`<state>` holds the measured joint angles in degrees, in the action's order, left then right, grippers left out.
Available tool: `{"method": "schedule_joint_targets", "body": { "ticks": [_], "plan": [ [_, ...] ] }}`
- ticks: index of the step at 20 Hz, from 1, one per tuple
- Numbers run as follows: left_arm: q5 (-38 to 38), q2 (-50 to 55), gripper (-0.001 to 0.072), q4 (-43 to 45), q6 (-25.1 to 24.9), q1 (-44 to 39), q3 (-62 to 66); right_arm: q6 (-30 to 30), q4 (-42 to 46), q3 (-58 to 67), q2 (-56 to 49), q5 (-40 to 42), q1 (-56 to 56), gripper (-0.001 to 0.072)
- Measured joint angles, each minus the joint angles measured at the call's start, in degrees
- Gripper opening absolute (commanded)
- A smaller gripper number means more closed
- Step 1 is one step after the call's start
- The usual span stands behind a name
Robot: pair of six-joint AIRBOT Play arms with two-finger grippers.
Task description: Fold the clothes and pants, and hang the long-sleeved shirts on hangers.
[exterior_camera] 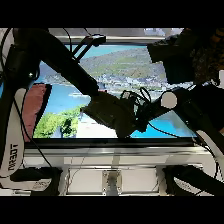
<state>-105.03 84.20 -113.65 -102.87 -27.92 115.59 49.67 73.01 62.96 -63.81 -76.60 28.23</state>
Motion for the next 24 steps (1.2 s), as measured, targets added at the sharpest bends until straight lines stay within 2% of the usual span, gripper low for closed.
{"method": "schedule_joint_targets", "body": {
  "ticks": [7, 9, 13, 16, 17, 19, 21, 22, 24],
  "plan": [
    [-0.09, 0.00, 0.0019, 0.02, 0.00, 0.04, 0.00, -6.10, 2.10, -0.11, -6.16, 4.52, 0.00, 0.0508],
    [-0.13, 0.02, 0.0020, 0.09, 0.00, 0.07, 0.00, -7.08, 1.31, -0.13, -8.37, 3.76, -0.02, 0.0442],
    [-0.13, 0.02, 0.0019, 0.09, -0.02, 0.48, 0.00, -8.52, -1.51, -0.20, -11.13, 1.01, 0.00, 0.0366],
    [-0.11, 0.02, 0.0020, 0.09, -0.02, 0.90, -0.02, -8.98, -3.10, -0.24, -11.82, 0.07, -0.02, 0.0270],
    [-0.11, 0.02, 0.0020, 0.09, -0.02, 1.07, -0.02, -9.03, -3.65, -0.24, -11.98, -0.02, 0.00, 0.0199],
    [-0.11, 0.02, 0.0020, 0.04, -0.02, 1.31, 0.00, -9.16, -4.31, -0.24, -12.15, -0.33, 0.00, 0.0178],
    [-0.09, 0.02, 0.0020, 0.09, -0.02, 1.55, -0.02, -9.09, -4.76, -0.24, -12.24, -0.44, -0.02, 0.0117],
    [-0.07, 0.00, 0.0020, 0.07, -0.02, 1.66, 0.00, -8.96, -4.96, -0.24, -12.24, -0.57, 0.00, 0.0116],
    [-0.07, 0.00, 0.0020, 0.11, -0.02, 1.99, 0.00, -8.72, -5.33, -0.24, -12.28, -0.61, 0.00, 0.0012]
  ]
}}
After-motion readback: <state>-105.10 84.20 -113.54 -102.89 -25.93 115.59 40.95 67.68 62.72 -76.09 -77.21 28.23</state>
